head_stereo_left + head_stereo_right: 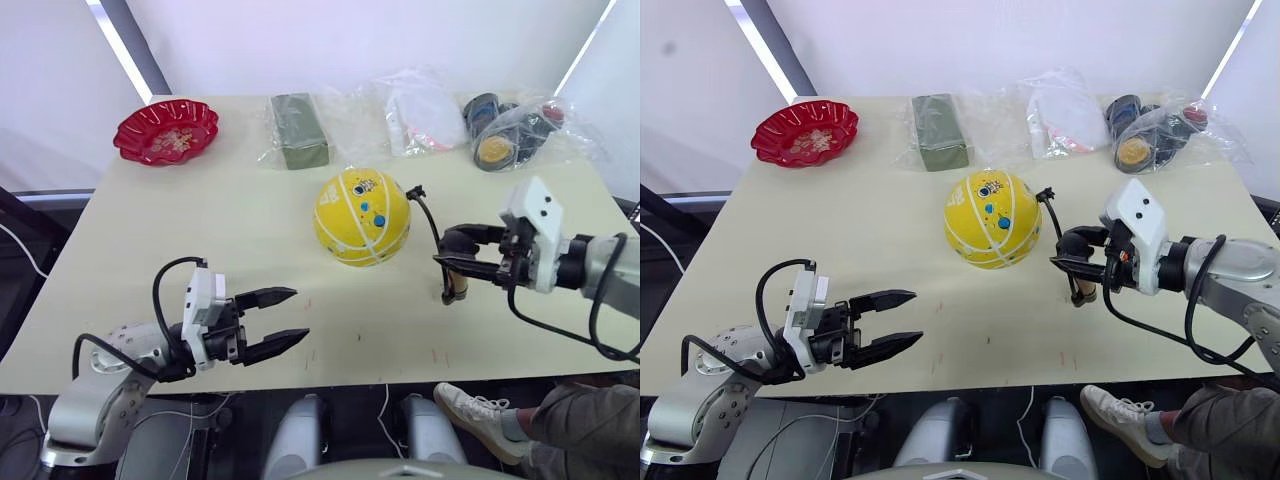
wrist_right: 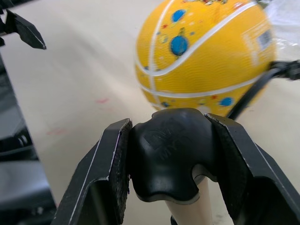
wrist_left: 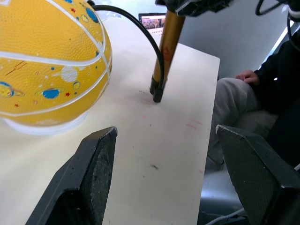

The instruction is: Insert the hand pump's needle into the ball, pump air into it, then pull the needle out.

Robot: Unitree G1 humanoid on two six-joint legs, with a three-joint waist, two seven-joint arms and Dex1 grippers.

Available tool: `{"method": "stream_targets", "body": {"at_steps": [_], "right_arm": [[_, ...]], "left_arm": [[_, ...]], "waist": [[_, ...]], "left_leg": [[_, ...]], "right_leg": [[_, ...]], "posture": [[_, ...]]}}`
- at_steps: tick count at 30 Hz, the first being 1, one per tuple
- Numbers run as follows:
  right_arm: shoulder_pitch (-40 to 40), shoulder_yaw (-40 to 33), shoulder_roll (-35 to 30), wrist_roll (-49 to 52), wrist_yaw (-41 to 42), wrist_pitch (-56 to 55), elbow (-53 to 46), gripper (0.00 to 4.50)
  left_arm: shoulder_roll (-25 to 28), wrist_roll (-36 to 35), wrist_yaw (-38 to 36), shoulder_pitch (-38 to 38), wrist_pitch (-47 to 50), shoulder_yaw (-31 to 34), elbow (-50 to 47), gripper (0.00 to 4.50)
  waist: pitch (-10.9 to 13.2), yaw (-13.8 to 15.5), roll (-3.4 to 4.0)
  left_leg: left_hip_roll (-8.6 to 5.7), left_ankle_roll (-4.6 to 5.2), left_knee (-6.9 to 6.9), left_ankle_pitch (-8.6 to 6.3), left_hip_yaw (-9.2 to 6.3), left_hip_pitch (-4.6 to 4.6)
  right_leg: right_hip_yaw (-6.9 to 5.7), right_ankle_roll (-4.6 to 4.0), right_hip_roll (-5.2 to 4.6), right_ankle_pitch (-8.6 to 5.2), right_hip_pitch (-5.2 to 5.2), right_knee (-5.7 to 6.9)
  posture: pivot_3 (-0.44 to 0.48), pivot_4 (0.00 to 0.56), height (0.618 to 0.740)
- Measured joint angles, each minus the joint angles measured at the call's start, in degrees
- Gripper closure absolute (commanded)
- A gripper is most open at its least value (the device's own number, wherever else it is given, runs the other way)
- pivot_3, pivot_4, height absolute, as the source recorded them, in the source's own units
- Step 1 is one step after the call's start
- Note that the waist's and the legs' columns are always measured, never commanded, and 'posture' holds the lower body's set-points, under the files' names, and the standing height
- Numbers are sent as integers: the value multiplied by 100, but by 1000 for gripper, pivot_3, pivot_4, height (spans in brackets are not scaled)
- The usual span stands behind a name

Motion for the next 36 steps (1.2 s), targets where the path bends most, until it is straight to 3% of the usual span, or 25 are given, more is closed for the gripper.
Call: {"method": "stream_targets", "body": {"at_steps": [2, 6, 13, 16, 21, 27, 36], "right_arm": [[-85, 50, -266, -140, 161, -30, -82, 2575], [-247, 820, -976, -1105, 693, -507, -268, 2575], [-524, 2480, -944, -2868, 1243, -1496, -253, 2575], [-846, 3497, -487, -3970, 1296, -1752, -28, 2575], [-871, 4349, 36, -4970, 1395, -1807, 569, 2575], [-842, 4616, 539, -5633, 1482, -1908, 1271, 2575], [-815, 4662, 1479, -5683, 1696, -1886, 1449, 2575]], "left_arm": [[-35, -18, 11, -4, -59, -26, 3, 907], [-102, -48, 45, -18, -147, -65, 21, 907], [-159, -55, 121, 28, -259, -113, 17, 907], [-156, -77, 137, 52, -294, -116, 13, 907], [-157, -72, 157, 53, -372, -119, 11, 907], [-158, -41, 245, 57, -390, -123, 11, 907], [-148, -3, 267, 131, -407, -145, 10, 907]], "waist": [[7, 0, -2], [21, -25, -2], [29, -39, -6], [24, -27, -18], [23, -13, -19], [24, -31, -17], [24, -46, -17]], "left_leg": [[0, 3, 1, -2, 1, 0], [2, 14, 7, -8, 5, 3], [6, -20, 10, 12, 4, 10], [8, -29, 15, 18, -1, 14], [7, -33, 27, 22, -3, 14], [6, -37, 29, 24, -5, 17], [23, -55, 29, 35, -11, 19]], "right_leg": [[0, 2, 1, -1, 1, -1], [4, 6, 0, -1, 1, 1], [6, 21, 12, 8, 1, 12], [4, 23, 20, 11, 7, 13], [4, 18, 20, 14, 15, 14], [3, 18, 31, 23, 18, 16], [4, 15, 58, 42, 18, 17]], "posture": [[0, 150, 740], [0, 150, 740], [0, 150, 740], [0, 150, 740], [0, 150, 740], [0, 150, 740], [0, 150, 740]]}}
